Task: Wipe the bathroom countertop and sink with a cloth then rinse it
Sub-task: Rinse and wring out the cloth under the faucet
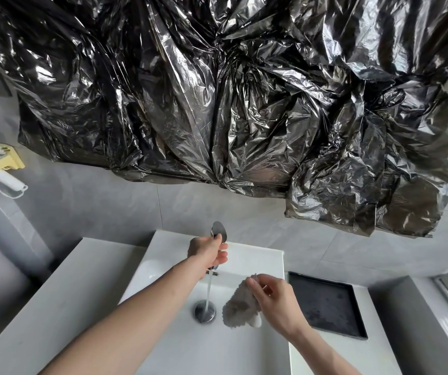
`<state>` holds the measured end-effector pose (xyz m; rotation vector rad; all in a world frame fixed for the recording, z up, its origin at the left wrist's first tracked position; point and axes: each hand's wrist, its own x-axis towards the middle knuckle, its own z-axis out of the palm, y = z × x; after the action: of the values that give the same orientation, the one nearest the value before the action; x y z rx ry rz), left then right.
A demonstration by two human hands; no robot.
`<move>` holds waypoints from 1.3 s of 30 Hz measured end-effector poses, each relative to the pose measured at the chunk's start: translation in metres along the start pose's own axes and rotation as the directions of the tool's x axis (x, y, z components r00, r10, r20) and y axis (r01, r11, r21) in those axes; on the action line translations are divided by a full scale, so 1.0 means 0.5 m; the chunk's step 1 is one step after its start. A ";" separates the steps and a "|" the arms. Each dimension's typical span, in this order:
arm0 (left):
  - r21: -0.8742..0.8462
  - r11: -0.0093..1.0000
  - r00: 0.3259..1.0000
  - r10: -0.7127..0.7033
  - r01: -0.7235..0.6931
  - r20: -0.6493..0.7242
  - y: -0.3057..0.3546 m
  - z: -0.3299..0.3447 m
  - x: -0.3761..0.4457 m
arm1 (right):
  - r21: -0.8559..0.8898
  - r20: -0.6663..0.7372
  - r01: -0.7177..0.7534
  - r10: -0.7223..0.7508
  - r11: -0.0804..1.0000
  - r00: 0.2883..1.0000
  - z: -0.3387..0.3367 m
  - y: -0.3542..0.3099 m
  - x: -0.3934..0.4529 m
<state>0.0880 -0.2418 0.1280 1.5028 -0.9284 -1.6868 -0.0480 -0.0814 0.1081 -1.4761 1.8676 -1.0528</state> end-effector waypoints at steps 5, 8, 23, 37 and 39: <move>0.298 0.914 0.962 0.262 -0.274 0.079 -0.057 -0.074 -0.081 | 0.045 -0.009 0.010 -0.010 0.999 1.000 -0.002 -0.020 0.014; 0.467 0.796 0.919 0.282 -0.385 0.276 -0.125 -0.119 -0.126 | 0.142 0.017 -0.003 0.000 0.990 1.000 0.011 -0.035 0.019; 0.553 0.619 0.829 0.444 -0.558 0.340 -0.188 -0.189 -0.152 | 0.101 -0.020 -0.049 0.051 0.994 0.999 0.025 0.034 -0.019; 0.558 0.734 0.908 0.195 -0.386 0.371 -0.178 -0.193 -0.072 | 0.027 0.349 -0.208 0.186 0.978 0.918 0.116 0.079 -0.012; 0.628 0.706 0.935 0.146 -0.328 0.323 -0.188 -0.206 -0.050 | 0.139 0.329 -0.322 0.263 0.936 0.907 0.121 0.074 0.003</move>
<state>0.1901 -0.1794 0.0518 1.5132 -1.9567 -1.4210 -0.0205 -0.0944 0.0438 -1.1283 1.6525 -0.7835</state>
